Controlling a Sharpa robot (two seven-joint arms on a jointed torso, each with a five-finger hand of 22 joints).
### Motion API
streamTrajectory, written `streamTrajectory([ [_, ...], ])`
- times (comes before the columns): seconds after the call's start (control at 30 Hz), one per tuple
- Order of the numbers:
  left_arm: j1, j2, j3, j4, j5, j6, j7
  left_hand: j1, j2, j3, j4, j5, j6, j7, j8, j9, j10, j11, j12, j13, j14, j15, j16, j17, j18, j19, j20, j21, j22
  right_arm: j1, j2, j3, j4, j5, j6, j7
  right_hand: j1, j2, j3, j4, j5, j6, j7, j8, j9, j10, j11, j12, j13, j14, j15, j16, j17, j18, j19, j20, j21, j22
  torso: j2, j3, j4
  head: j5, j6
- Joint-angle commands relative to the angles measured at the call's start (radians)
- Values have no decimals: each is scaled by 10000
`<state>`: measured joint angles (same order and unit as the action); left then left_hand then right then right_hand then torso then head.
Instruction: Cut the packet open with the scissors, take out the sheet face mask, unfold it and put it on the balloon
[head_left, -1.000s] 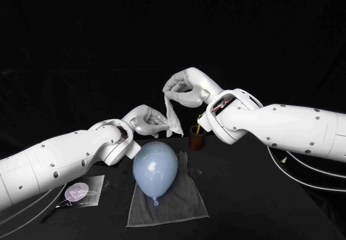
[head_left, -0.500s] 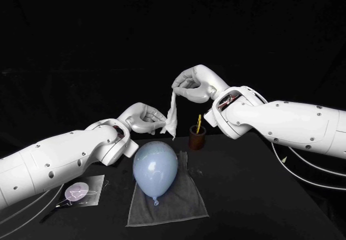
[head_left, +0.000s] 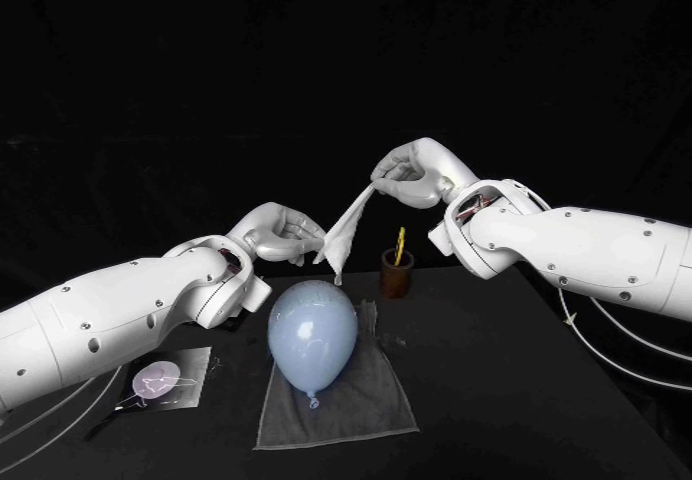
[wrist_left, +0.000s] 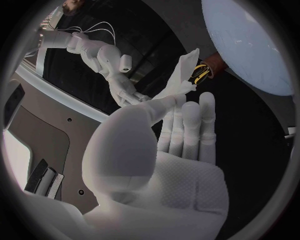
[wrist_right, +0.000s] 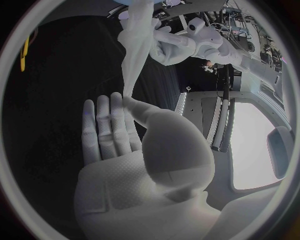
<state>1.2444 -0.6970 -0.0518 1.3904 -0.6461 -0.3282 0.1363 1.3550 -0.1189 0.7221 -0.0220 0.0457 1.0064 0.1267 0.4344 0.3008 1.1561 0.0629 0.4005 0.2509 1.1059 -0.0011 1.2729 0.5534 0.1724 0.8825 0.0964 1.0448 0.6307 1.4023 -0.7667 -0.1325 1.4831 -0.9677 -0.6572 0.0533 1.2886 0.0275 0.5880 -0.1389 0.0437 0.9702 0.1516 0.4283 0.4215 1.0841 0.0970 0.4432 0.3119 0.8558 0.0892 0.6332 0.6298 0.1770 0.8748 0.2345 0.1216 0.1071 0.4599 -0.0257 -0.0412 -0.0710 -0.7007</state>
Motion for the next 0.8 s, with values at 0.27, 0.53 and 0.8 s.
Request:
streamTrajectory([
  [0.27, -4, -67, 8, 27, 331, 370, -223, -491, 179, -162, 11, 12, -221, -39, 251, 1778, -74, -54, 200, 175, 26, -2, 110, 44, 102, -31, 55, -122, -122, -270, 69, 17, -280, 184, 77, 216, 91, -27, 74, 9, 44, 60, -9, 188, 1057, -81, 1, 51, 12, 67, 11, 55, -11, 70, 75, -9, 60, 16, 4, 1, 1, 40, -26],
  [0.53, -3, -84, 8, 74, 411, 515, -319, -867, 50, -645, 97, 11, -193, -244, 567, 2128, 164, -188, 452, 353, 123, -70, 216, 228, 99, 3, 88, -343, -278, -418, 155, 17, -370, 198, 84, 262, 90, -24, 77, 11, 44, 57, -7, 189, 1059, -85, 2, 55, 14, 66, 13, 56, -17, 69, 71, -8, 62, 18, 7, -1, 7, 92, -70],
  [0.8, -3, -82, 8, 122, 434, 556, -334, -1054, -18, -1097, 286, 14, -137, -444, 894, 2498, 318, -334, 749, 585, 309, -188, 365, 558, 105, 150, 60, -582, -462, -458, 207, 17, -289, 201, 69, 319, 89, -20, 79, 13, 44, 54, -6, 189, 1060, -87, 3, 58, 15, 66, 13, 56, -20, 69, 68, -8, 63, 20, -2, 2, 2, 109, -80],
])
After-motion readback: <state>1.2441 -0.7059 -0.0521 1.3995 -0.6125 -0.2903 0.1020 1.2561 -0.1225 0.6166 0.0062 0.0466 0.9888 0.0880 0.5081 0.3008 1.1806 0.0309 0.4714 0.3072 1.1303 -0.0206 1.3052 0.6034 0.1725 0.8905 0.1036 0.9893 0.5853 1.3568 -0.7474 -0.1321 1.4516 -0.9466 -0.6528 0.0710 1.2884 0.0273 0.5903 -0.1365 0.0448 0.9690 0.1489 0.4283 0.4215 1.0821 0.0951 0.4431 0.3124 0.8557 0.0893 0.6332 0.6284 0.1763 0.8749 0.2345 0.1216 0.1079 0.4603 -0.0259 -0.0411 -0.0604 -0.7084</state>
